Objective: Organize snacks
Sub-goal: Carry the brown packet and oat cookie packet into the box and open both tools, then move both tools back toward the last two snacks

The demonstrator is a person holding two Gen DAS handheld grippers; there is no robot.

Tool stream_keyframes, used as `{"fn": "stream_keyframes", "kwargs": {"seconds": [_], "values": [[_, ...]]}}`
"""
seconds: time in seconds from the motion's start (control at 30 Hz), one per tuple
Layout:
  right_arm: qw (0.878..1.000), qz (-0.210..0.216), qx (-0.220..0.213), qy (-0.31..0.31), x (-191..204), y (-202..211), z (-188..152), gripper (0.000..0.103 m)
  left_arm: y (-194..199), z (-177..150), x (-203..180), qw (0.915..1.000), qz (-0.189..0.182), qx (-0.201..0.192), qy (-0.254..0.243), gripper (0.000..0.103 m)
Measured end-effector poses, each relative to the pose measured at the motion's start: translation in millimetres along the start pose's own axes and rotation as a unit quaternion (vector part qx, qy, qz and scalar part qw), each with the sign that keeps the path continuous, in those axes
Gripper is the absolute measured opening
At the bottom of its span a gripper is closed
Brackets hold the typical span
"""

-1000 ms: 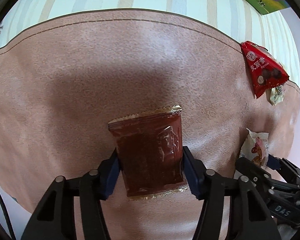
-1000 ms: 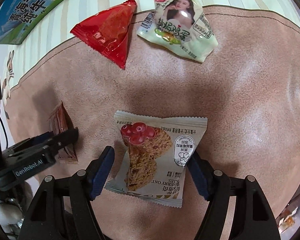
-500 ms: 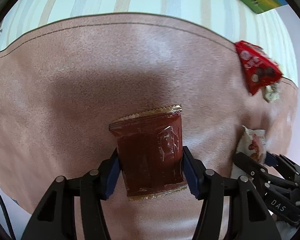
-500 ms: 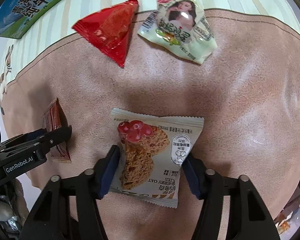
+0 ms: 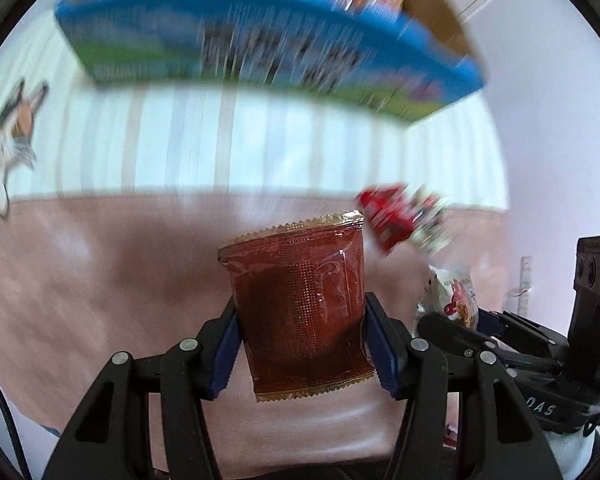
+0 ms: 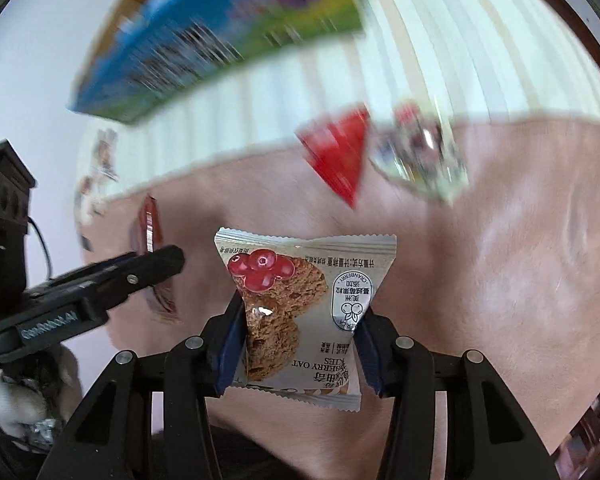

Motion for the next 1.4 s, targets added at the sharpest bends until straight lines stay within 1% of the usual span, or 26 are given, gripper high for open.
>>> {"fn": "stream_keyframes", "kwargs": {"seconds": [0.07, 0.1, 0.13, 0.2, 0.23, 0.27, 0.33, 0.37, 0.4, 0.43, 0.53, 0.6, 0.67, 0.73, 0.77, 0.8, 0.83, 0.87, 0.9, 0.93, 0.97, 1.0, 1.17, 1.27, 1.4], "values": [[1.0, 0.015, -0.026, 0.005, 12, 28, 17, 0.052, 26, 21, -13, 0.9996, -0.012, -0.024, -0.012, 0.054], [0.999, 0.024, -0.046, 0.01, 20, 47, 31, 0.052, 38, 32, -19, 0.9991, -0.015, -0.035, -0.018, 0.054], [0.998, 0.029, -0.056, 0.012, 24, 61, 42, 0.052, 46, 41, -23, 0.9986, -0.019, -0.044, -0.022, 0.054], [0.995, 0.044, -0.084, 0.021, 35, 91, 69, 0.052, 71, 70, -34, 0.9967, -0.024, -0.069, -0.035, 0.055], [0.994, 0.049, -0.096, 0.025, 42, 102, 78, 0.052, 78, 79, -36, 0.996, -0.021, -0.077, -0.04, 0.055], [0.992, 0.051, -0.112, 0.03, 47, 114, 94, 0.052, 89, 95, -39, 0.9948, -0.015, -0.088, -0.05, 0.055], [0.988, 0.036, -0.144, 0.049, 55, 135, 129, 0.052, 103, 123, -38, 0.9927, 0.006, -0.103, -0.063, 0.055], [0.986, 0.033, -0.153, 0.053, 57, 143, 141, 0.052, 108, 136, -36, 0.9917, 0.016, -0.109, -0.067, 0.055], [0.984, 0.024, -0.166, 0.059, 59, 150, 161, 0.052, 109, 143, -34, 0.9912, 0.024, -0.109, -0.071, 0.055], [0.983, 0.015, -0.171, 0.062, 61, 151, 172, 0.052, 110, 157, -29, 0.9905, 0.041, -0.108, -0.074, 0.055], [0.982, -0.003, -0.178, 0.069, 65, 154, 215, 0.052, 105, 183, -14, 0.9897, 0.071, -0.099, -0.076, 0.055], [0.982, -0.009, -0.175, 0.07, 66, 145, 243, 0.052, 99, 196, -2, 0.9904, 0.082, -0.087, -0.07, 0.055], [0.983, -0.017, -0.169, 0.075, 68, 137, 264, 0.052, 90, 204, 8, 0.9903, 0.096, -0.074, -0.067, 0.055], [0.984, -0.025, -0.158, 0.079, 71, 124, 287, 0.053, 80, 208, 19, 0.9907, 0.106, -0.065, -0.055, 0.055], [0.985, -0.026, -0.154, 0.077, 71, 119, 293, 0.053, 74, 210, 26, 0.9912, 0.111, -0.056, -0.046, 0.055], [0.986, -0.031, -0.145, 0.074, 70, 111, 302, 0.06, 69, 211, 31, 0.9916, 0.112, -0.051, -0.04, 0.055], [0.988, -0.034, -0.134, 0.07, 69, 102, 308, 0.069, 65, 214, 35, 0.9918, 0.113, -0.048, -0.036, 0.055], [0.99, -0.038, -0.123, 0.064, 66, 94, 313, 0.088, 60, 215, 41, 0.992, 0.115, -0.044, -0.029, 0.056], [0.991, -0.041, -0.113, 0.06, 65, 86, 318, 0.097, 57, 218, 44, 0.9923, 0.113, -0.044, -0.024, 0.058], [0.991, -0.046, -0.11, 0.057, 62, 81, 321, 0.097, 55, 220, 47, 0.9926, 0.111, -0.046, -0.021, 0.061], [0.991, -0.053, -0.108, 0.057, 61, 76, 323, 0.097, 54, 222, 48, 0.9924, 0.112, -0.046, -0.02, 0.072], [0.991, -0.063, -0.106, 0.058, 58, 72, 325, 0.097, 53, 223, 50, 0.9918, 0.116, -0.049, -0.02, 0.076], [0.989, -0.08, -0.107, 0.064, 51, 65, 323, 0.097, 51, 221, 48, 0.9911, 0.118, -0.057, -0.022, 0.076], [0.988, -0.089, -0.11, 0.066, 45, 70, 318, 0.097, 56, 222, 42, 0.9905, 0.119, -0.065, -0.022, 0.076], [0.984, -0.105, -0.128, 0.069, 38, 85, 310, 0.097, 64, 218, 31, 0.9896, 0.116, -0.081, -0.026, 0.076]]}}
Point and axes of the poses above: each gripper's, at about its wrist camera, not at the fingertips, and y roughly against the way its jaws point, x to its left, z to its top, the point moved 9 cm from there along -y, roughly the way its jaws point, and after that the axes turned 9 degrees about -z, right-handed, at the moved point
